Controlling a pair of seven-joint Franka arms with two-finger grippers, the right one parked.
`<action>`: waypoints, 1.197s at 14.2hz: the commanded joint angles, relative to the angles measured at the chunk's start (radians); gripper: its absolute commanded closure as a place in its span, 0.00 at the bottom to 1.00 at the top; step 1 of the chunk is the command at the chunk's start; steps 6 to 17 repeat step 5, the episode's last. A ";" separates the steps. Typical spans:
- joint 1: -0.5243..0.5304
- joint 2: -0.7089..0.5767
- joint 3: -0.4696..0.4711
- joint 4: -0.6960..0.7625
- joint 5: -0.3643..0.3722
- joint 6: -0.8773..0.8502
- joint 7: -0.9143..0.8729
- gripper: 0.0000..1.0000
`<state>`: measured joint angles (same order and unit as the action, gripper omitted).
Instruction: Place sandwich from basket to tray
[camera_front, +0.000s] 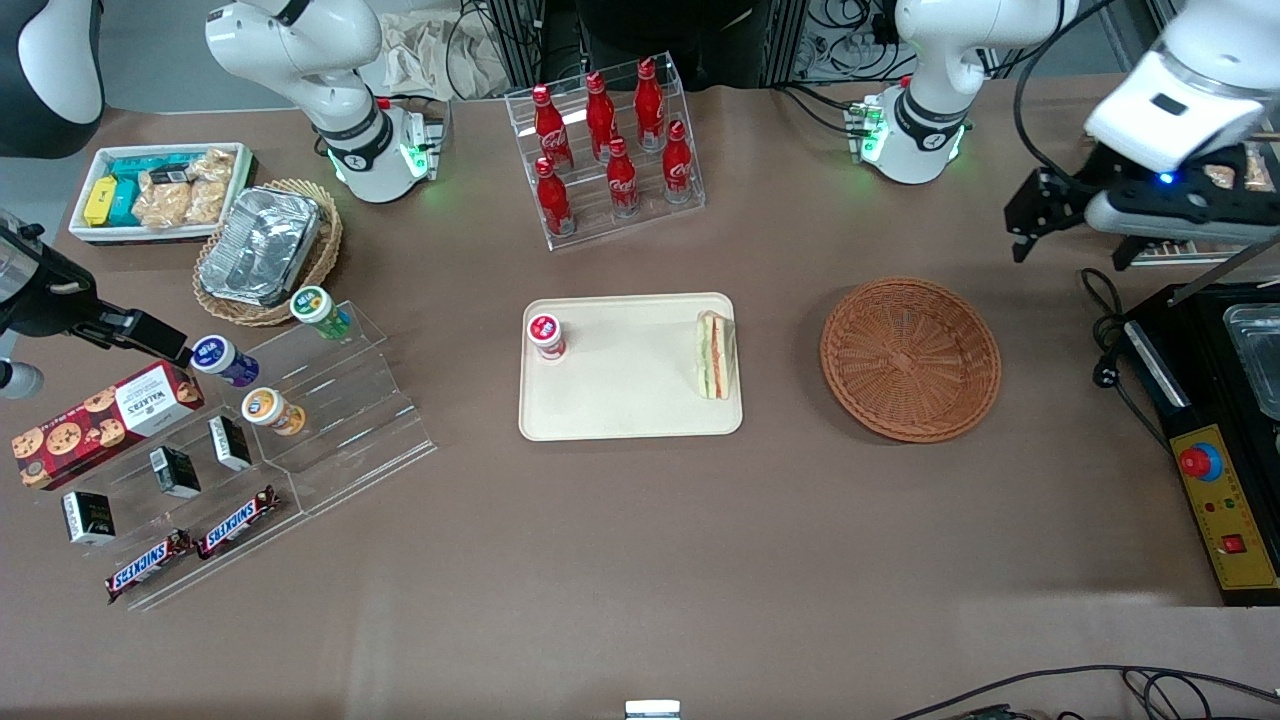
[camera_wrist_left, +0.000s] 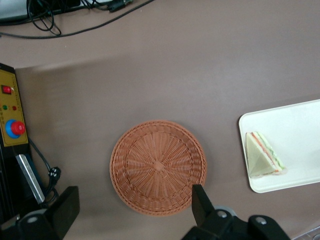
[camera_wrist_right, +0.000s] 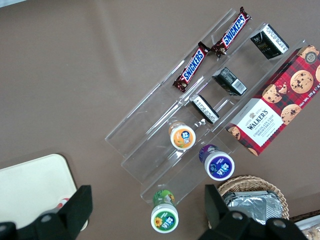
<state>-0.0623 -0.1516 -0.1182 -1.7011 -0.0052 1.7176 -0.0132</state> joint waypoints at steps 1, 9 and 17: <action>0.005 0.049 -0.006 0.067 -0.019 -0.012 0.027 0.00; 0.004 0.038 -0.005 0.058 -0.018 -0.012 0.050 0.00; 0.004 0.038 -0.005 0.058 -0.018 -0.012 0.050 0.00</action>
